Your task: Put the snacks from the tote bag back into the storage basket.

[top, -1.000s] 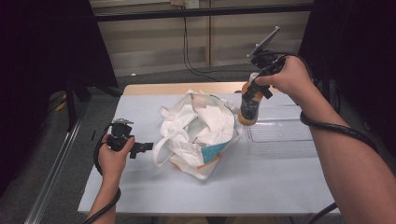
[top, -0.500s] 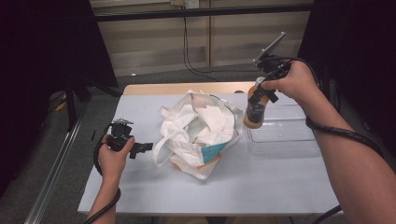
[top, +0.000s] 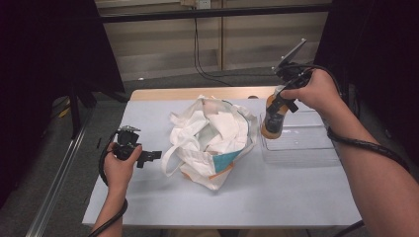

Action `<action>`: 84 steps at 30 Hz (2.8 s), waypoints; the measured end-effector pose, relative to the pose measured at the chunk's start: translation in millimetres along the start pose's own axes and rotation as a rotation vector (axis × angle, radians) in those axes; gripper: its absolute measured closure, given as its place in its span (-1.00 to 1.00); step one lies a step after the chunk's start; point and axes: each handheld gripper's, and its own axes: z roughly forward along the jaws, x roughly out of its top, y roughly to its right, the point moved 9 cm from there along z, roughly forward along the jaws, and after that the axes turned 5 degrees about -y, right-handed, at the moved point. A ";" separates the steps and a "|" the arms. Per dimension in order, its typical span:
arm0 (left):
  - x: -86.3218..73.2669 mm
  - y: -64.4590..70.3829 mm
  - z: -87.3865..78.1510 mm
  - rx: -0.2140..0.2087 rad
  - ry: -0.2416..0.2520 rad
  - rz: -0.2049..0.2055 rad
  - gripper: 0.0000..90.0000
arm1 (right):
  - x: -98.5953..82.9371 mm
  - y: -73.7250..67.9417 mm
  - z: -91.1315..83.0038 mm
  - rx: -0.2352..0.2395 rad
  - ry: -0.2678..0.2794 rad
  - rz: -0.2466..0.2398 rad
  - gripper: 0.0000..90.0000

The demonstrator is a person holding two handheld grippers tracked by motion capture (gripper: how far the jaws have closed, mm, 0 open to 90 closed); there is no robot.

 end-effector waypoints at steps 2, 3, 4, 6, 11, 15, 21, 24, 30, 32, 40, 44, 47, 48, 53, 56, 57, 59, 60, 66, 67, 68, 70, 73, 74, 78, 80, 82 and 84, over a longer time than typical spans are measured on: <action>0.5 0.4 0.2 0.001 0.003 0.001 -0.89 | -1.3 0.4 1.8 0.001 0.003 -0.004 -0.33; 0.2 0.9 -0.1 -0.006 -0.003 0.002 -0.89 | -2.2 0.5 2.6 0.001 0.001 -0.001 -0.33; 0.1 0.7 0.3 0.000 -0.003 0.004 -0.89 | -2.8 0.8 3.4 0.000 0.000 -0.003 -0.33; -0.7 0.1 0.1 0.000 -0.012 0.014 -0.89 | -4.6 1.3 5.5 0.000 -0.004 0.001 -0.33; -0.3 0.0 0.5 0.001 -0.005 0.005 -0.89 | -8.3 3.8 9.1 -0.001 -0.010 0.001 -0.33; -0.9 -0.1 0.5 0.001 -0.013 0.014 -0.89 | -10.3 7.0 9.4 -0.001 -0.005 0.002 -0.33; -0.7 0.7 1.3 0.009 -0.010 0.013 -0.89 | -13.8 12.4 10.4 -0.011 -0.005 0.009 -0.33; -0.9 0.8 1.5 0.009 -0.008 0.013 -0.89 | -15.6 14.6 11.5 -0.014 -0.003 0.011 -0.33; -1.1 0.3 1.3 0.016 -0.005 0.012 -0.89 | -20.8 18.6 15.3 -0.017 -0.012 0.024 -0.33; -1.3 1.2 0.7 0.006 -0.012 0.012 -0.89 | -21.7 20.3 17.1 -0.019 -0.008 0.020 -0.33; -0.4 1.6 1.9 0.008 -0.008 0.011 -0.89 | -26.5 23.0 20.2 -0.021 -0.021 0.038 -0.33; -0.1 1.8 2.1 0.008 -0.006 0.013 -0.89 | -27.2 23.3 25.0 -0.020 -0.016 0.030 -0.33; -0.2 1.3 2.2 0.010 -0.009 0.014 -0.89 | -28.2 23.0 27.4 -0.020 -0.023 0.032 -0.33; -0.2 1.1 2.2 0.012 -0.009 0.015 -0.89 | -28.3 22.9 28.5 -0.018 -0.021 0.029 -0.33; 0.6 2.6 3.3 0.004 -0.004 0.004 -0.89 | -29.3 21.0 32.0 -0.007 -0.027 0.037 -0.33; 0.3 2.4 3.3 0.003 -0.011 0.014 -0.89 | -29.3 21.2 34.0 -0.010 -0.027 0.028 -0.33; 0.3 2.2 3.3 0.005 -0.010 0.014 -0.89 | -29.7 21.0 34.3 -0.011 -0.031 0.028 -0.33; 0.5 1.9 3.1 0.006 -0.008 0.012 -0.89 | -29.8 20.9 34.9 -0.011 -0.028 0.027 -0.33; 1.1 2.7 3.6 0.003 0.001 0.003 -0.89 | -29.8 20.8 35.1 -0.009 -0.029 0.025 -0.33; 0.2 2.6 3.5 0.000 -0.011 0.012 -0.89 | -32.0 18.9 38.2 -0.008 -0.043 0.032 -0.33; 0.2 2.6 3.5 0.001 -0.012 0.013 -0.89 | -31.3 19.0 39.1 -0.007 -0.033 0.024 -0.33; 0.1 2.6 3.6 0.001 -0.013 0.013 -0.89 | -31.6 18.9 39.6 -0.007 -0.036 0.018 -0.33; 0.2 2.6 3.7 0.000 -0.012 0.012 -0.89 | -31.9 18.6 40.5 -0.008 -0.038 0.021 -0.33; 0.3 2.4 3.6 0.001 -0.010 0.012 -0.89 | -32.5 18.0 41.9 -0.009 -0.043 0.019 -0.33; 0.1 2.3 3.5 0.002 -0.013 0.013 -0.89 | -32.6 17.6 42.8 -0.007 -0.042 0.018 -0.33; -0.1 2.5 4.0 0.000 -0.014 0.015 -0.89 | -34.4 16.5 45.9 -0.005 -0.054 0.026 -0.33; 0.2 2.7 3.5 -0.001 -0.011 0.012 -0.89 | -34.4 15.4 47.3 -0.005 -0.055 0.024 -0.33; 0.4 2.2 3.2 0.004 -0.009 0.014 -0.89 | -35.1 14.6 48.3 -0.008 -0.062 0.026 -0.33; 0.1 2.6 3.5 -0.001 -0.010 0.013 -0.89 | -35.1 13.7 49.2 -0.003 -0.064 0.022 -0.33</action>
